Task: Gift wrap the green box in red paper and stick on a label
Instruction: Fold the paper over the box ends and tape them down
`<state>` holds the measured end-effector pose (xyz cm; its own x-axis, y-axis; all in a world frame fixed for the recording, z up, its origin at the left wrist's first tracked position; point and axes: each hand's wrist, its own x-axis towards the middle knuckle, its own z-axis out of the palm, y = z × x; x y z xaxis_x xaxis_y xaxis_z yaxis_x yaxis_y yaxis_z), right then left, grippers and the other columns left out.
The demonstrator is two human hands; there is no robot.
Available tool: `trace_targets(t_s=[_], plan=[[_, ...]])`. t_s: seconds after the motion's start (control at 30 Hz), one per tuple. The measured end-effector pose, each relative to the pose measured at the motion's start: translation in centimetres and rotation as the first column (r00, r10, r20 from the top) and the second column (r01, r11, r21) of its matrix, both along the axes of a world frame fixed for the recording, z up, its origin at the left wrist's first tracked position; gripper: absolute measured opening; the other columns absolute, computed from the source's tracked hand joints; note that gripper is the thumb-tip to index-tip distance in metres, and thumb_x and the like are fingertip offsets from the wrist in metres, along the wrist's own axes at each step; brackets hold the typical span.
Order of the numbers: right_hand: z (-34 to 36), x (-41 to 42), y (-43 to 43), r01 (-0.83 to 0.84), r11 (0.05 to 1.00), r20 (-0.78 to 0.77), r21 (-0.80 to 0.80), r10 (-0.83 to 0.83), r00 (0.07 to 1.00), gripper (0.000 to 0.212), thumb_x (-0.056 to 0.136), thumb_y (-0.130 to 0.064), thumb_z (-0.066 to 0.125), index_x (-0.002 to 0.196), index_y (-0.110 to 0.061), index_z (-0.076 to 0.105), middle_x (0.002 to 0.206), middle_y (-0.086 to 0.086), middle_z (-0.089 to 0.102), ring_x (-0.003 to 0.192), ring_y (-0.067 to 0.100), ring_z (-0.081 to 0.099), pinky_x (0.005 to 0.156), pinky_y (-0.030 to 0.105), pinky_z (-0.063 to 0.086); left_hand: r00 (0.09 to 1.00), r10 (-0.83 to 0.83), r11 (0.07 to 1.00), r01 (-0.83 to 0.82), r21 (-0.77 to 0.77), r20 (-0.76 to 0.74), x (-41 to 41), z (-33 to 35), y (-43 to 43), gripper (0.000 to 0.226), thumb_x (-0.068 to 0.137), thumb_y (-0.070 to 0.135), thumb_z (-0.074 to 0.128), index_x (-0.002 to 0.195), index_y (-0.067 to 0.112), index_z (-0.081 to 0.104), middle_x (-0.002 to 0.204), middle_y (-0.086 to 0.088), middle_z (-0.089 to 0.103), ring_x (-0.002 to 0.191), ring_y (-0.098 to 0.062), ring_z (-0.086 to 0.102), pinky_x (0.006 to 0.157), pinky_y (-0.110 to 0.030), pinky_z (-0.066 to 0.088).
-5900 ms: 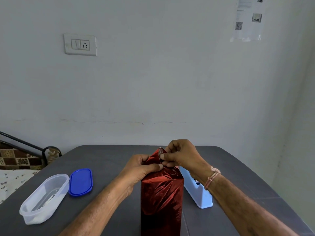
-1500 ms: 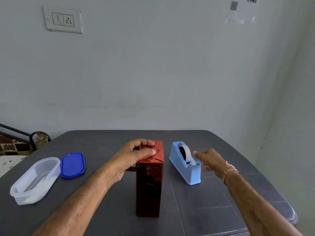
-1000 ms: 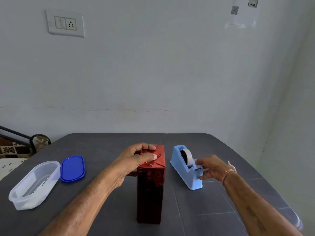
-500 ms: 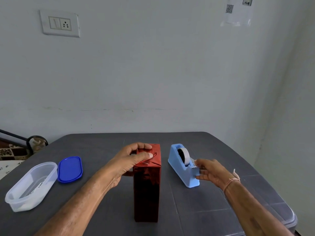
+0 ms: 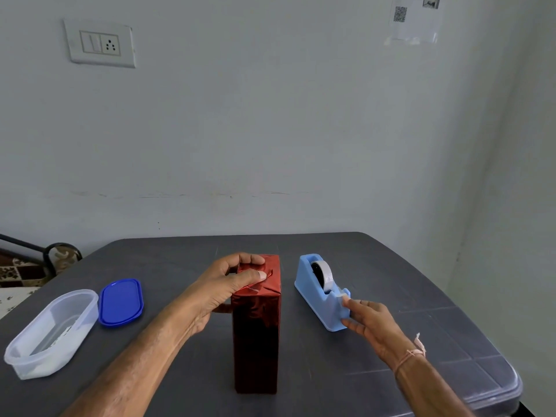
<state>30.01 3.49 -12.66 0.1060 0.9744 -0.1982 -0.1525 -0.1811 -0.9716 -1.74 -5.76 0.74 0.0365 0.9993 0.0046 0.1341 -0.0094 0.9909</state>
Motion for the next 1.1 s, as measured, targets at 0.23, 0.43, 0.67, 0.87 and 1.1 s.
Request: trace_targets(t_s=[0.23, 0.43, 0.67, 0.87, 1.1], plan=[[-1.8, -1.0, 0.1, 0.094, 0.993, 0.155, 0.072, -0.104, 0.982, 0.025, 0.095, -0.019, 0.073, 0.087, 0.004, 0.076, 0.090, 0.019, 0.074, 0.084, 0.022, 0.070, 0.077, 0.032, 0.062, 1.000, 0.001, 1.000, -0.001, 0.004, 0.007, 0.1, 0.0, -0.1, 0.025, 0.083, 0.025, 0.082, 0.106, 0.034, 0.077, 0.116, 0.003, 0.071, 0.091, -0.011, 0.073, 0.080, -0.029, 0.055], [-3.5, -0.6, -0.8, 0.127, 0.992, 0.313, 0.018, -0.126, 0.941, 0.029, 0.093, -0.022, 0.073, 0.083, 0.005, 0.073, 0.074, 0.010, 0.067, 0.073, 0.018, 0.060, 0.076, 0.038, 0.059, 1.000, -0.001, 1.000, 0.001, 0.001, 0.000, 0.0, 0.1, 0.0, 0.023, 0.082, 0.028, 0.083, 0.102, 0.037, 0.077, 0.116, 0.004, 0.070, 0.085, -0.006, 0.074, 0.081, -0.030, 0.056], [7.5, -2.1, -5.0, -0.255, 0.953, 0.404, 0.161, 0.172, 0.898, 0.027, 0.105, -0.033, 0.057, 0.103, -0.009, 0.070, 0.103, 0.010, 0.069, 0.101, 0.020, 0.066, 0.083, 0.037, 0.061, 1.000, -0.011, 1.000, 0.011, 0.020, -0.015, -0.1, 0.1, 0.0, 0.023, 0.082, 0.029, 0.083, 0.102, 0.038, 0.077, 0.116, 0.005, 0.071, 0.088, -0.007, 0.074, 0.073, -0.025, 0.054], [19.9, -8.1, -5.3, -0.701, 0.713, 0.771, 0.020, 0.435, 0.465, 0.024, 0.106, -0.032, 0.054, 0.094, -0.026, 0.073, 0.096, -0.017, 0.070, 0.084, -0.007, 0.062, 0.090, 0.029, 0.055, 0.999, -0.010, 1.000, 0.011, 0.019, -0.047, -0.1, 0.2, 0.0, 0.022, 0.082, 0.033, 0.083, 0.102, 0.042, 0.076, 0.111, 0.007, 0.075, 0.087, -0.006, 0.075, 0.079, -0.033, 0.059], [23.0, -14.2, -3.4, -0.699, 0.659, 0.937, -0.277, 0.346, -0.045, 0.032, 0.103, -0.046, 0.054, 0.109, -0.018, 0.068, 0.117, 0.002, 0.067, 0.112, 0.023, 0.063, 0.103, 0.044, 0.052, 0.999, -0.022, 1.000, 0.023, 0.013, -0.045, -0.2, 0.4, 0.0, 0.028, 0.082, 0.030, 0.084, 0.108, 0.035, 0.074, 0.114, 0.005, 0.074, 0.096, -0.011, 0.075, 0.072, -0.021, 0.055]])
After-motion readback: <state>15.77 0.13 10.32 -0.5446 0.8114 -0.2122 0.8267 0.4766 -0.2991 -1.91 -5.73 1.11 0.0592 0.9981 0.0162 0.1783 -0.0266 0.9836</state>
